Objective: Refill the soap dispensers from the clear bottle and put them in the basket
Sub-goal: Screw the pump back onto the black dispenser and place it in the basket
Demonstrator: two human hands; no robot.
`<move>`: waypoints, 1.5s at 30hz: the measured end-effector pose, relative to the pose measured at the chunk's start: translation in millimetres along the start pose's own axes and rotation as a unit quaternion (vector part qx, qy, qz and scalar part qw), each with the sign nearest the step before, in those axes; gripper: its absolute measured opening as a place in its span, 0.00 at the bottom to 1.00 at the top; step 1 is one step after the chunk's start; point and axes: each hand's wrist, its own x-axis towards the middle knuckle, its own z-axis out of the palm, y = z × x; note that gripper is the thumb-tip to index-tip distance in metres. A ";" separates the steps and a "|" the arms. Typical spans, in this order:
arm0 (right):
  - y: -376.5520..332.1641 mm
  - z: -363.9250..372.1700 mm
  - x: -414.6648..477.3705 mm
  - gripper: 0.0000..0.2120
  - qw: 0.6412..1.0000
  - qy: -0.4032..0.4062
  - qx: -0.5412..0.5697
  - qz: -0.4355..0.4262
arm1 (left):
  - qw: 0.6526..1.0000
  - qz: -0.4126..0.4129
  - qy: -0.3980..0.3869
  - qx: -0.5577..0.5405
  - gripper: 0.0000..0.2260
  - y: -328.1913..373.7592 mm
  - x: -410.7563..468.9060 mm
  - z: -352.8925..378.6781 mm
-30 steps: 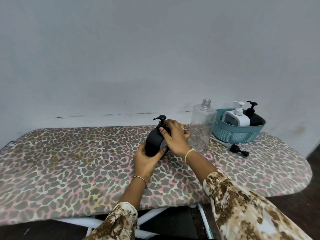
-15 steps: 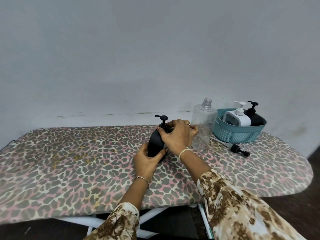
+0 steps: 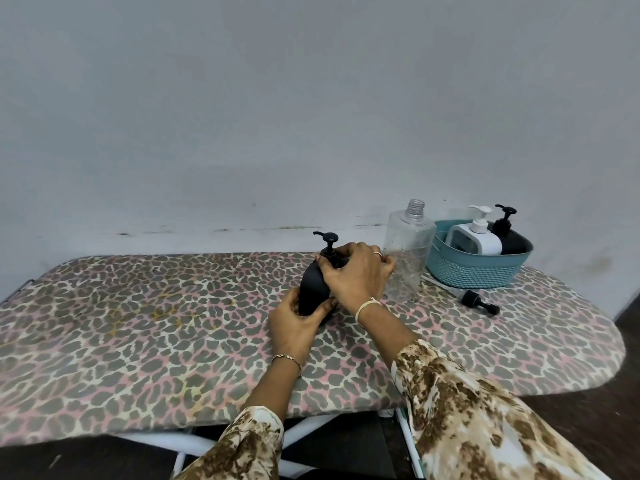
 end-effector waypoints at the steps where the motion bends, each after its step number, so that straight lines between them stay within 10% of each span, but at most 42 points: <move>1: 0.8 0.1 0.0 0.16 0.999 -0.013 0.028 0.009 | 1.000 -0.001 0.000 0.003 0.16 0.3 -0.5 -0.2; 17: 2.0 -10.1 -30.6 0.29 0.966 -0.170 0.190 0.037 | 0.996 -0.055 -0.053 -0.038 0.37 9.8 -3.7 -3.3; 45: 115.6 -156.5 -7.4 0.27 0.992 0.027 0.109 0.064 | 0.985 0.027 -0.165 -0.031 0.13 105.8 -94.0 127.2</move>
